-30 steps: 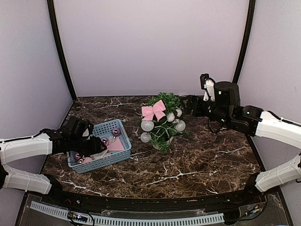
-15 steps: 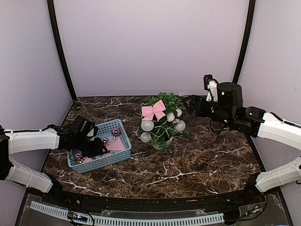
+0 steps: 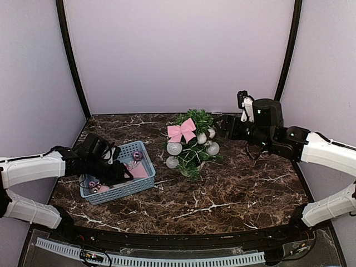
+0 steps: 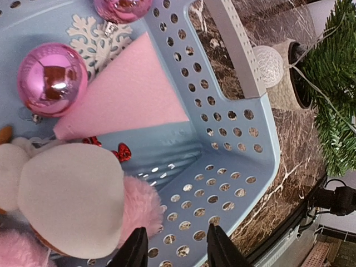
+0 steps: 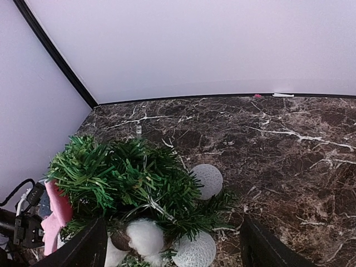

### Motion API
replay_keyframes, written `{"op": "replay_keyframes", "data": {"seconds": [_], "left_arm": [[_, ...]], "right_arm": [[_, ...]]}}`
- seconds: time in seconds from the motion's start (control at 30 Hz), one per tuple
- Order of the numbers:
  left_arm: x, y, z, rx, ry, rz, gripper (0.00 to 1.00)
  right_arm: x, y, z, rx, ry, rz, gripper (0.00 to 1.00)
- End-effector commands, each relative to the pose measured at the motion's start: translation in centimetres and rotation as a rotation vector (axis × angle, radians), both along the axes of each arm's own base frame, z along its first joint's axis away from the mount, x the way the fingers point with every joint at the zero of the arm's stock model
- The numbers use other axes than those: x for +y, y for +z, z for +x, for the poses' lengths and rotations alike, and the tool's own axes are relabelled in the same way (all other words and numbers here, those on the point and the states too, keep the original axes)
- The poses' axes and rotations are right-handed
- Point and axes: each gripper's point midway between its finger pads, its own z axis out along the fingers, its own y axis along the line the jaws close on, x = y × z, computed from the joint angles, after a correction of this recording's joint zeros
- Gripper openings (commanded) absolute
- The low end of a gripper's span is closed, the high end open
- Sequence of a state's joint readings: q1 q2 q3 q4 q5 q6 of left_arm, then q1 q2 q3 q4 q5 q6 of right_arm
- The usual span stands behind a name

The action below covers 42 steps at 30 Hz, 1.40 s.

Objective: Decorate the small christmas tree
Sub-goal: Pick up the ornament ball from the bin.

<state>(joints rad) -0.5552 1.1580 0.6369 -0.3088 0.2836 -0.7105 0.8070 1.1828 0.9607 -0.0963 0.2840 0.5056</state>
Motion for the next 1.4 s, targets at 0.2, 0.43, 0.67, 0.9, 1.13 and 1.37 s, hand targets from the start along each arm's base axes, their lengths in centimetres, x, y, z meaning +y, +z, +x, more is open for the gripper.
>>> {"op": "replay_keyframes", "data": {"seconds": [0.2, 0.43, 0.67, 0.9, 1.13, 1.37], "left_arm": [[-0.8, -2.5, 0.0, 0.069, -0.053, 0.038, 0.38], [1.5, -3.4, 0.4, 0.082, -0.034, 0.213, 0.39], [2.3, -3.4, 0.6, 0.073, -0.041, 0.267, 0.41], [2.9, -4.8, 0.0, 0.1, -0.053, 0.31, 0.47], [3.2, -5.9, -0.1, 0.116, -0.068, 0.369, 0.47], [2.7, -4.5, 0.9, 0.054, -0.052, 0.349, 0.26]], "right_arm": [[-0.5, 1.1, 0.3, -0.027, -0.02, 0.049, 0.83], [-1.0, 0.8, 0.1, -0.026, -0.033, 0.054, 0.83], [-0.8, 0.9, 0.2, -0.025, -0.028, 0.06, 0.83], [-0.7, 0.9, 0.3, -0.026, -0.025, 0.062, 0.83], [-0.7, 1.0, 0.3, -0.029, -0.025, 0.065, 0.83], [-0.9, 1.8, 0.2, -0.041, -0.027, 0.076, 0.83]]}}
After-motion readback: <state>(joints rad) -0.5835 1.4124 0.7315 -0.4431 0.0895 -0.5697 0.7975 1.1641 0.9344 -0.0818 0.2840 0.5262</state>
